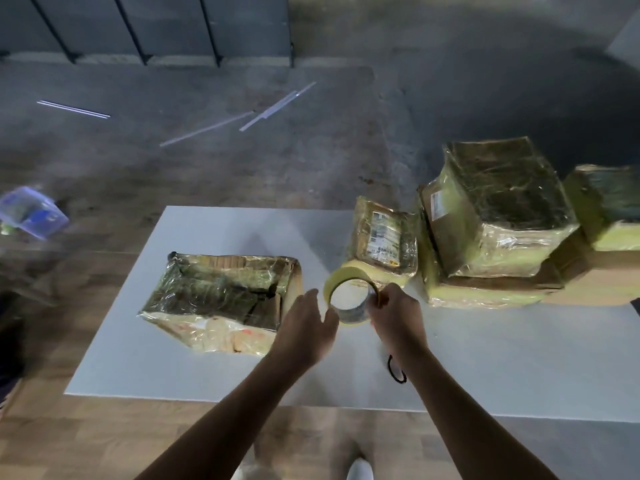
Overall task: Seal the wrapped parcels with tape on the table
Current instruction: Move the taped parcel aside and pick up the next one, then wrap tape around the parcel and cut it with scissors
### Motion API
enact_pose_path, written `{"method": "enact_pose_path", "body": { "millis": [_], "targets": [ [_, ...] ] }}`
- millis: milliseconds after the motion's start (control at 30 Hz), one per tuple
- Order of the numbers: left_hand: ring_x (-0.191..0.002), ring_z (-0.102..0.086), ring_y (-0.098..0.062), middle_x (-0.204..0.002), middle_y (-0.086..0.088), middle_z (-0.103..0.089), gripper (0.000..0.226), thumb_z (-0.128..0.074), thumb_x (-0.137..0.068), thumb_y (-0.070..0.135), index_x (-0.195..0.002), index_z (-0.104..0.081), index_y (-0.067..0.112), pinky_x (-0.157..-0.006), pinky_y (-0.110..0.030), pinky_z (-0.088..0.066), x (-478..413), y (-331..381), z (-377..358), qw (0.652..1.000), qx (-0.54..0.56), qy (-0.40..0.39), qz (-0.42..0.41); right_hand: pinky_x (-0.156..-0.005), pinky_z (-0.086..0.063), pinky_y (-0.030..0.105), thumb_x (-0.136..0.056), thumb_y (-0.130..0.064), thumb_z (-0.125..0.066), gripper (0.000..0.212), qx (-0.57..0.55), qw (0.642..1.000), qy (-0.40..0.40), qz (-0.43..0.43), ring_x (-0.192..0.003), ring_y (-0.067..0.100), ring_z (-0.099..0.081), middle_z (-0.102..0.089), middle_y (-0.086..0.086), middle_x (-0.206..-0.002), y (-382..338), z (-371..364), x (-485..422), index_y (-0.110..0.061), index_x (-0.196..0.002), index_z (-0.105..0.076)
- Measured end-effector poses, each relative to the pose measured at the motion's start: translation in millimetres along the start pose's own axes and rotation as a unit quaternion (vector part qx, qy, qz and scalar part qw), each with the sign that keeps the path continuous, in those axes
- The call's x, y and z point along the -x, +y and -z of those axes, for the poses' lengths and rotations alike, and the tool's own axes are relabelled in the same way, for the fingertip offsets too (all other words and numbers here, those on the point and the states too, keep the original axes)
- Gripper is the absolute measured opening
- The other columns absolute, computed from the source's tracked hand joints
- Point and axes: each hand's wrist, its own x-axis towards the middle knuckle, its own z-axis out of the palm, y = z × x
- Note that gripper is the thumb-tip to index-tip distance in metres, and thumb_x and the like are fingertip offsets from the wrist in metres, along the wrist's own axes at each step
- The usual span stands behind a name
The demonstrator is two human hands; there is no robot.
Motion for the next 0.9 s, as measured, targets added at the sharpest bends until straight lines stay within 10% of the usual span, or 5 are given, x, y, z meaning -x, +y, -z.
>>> {"method": "enact_pose_path", "body": {
  "millis": [167,333,533,900],
  "targets": [
    [-0.082,-0.061,-0.015,-0.101,0.001,-0.066,0.021,-0.062,-0.091,0.026,-0.108,-0.053,0.019,-0.059,-0.016,-0.043,-13,-6,50,0.993,0.113,0.029,-0.01,-0.056,-0.038,0.027,-0.084,-0.022,-0.065,0.017,-0.007,0.988,0.053,0.145,-0.062,0.018,-0.052,-0.055,-0.005,-0.069,-61,4,11,-0.017,-0.086,-0.05],
    [-0.086,-0.067,-0.024,-0.096,-0.006,-0.069,0.027,-0.063,-0.085,0.019,-0.109,-0.062,0.007,-0.075,-0.041,-0.057,-26,-39,86,0.981,0.169,0.083,0.041,-0.052,-0.036,0.018,-0.086,-0.022,-0.068,0.021,-0.031,0.97,0.067,0.23,-0.062,0.014,-0.052,-0.055,-0.003,-0.073,-98,-15,13,-0.008,-0.092,-0.055],
    [-0.075,-0.06,-0.014,-0.091,-0.004,-0.067,0.028,-0.056,-0.084,0.002,-0.11,-0.064,0.007,-0.053,-0.009,-0.04,-28,-63,126,0.972,0.19,0.139,0.021,-0.061,-0.058,0.028,-0.086,-0.018,-0.068,0.048,-0.117,0.957,-0.02,0.265,-0.078,0.013,-0.067,-0.063,-0.001,-0.086,-135,-44,11,-0.009,-0.126,-0.044],
    [-0.086,-0.064,-0.023,-0.091,-0.013,-0.069,0.03,-0.045,-0.089,-0.001,-0.083,-0.07,0.015,-0.072,-0.032,-0.056,-39,-93,188,0.916,0.387,0.049,0.097,-0.054,-0.053,0.035,-0.087,-0.024,-0.063,0.032,0.068,0.952,0.067,0.291,-0.069,0.026,-0.064,-0.063,0.006,-0.083,-174,-89,3,-0.01,-0.112,-0.048]
  ]
}}
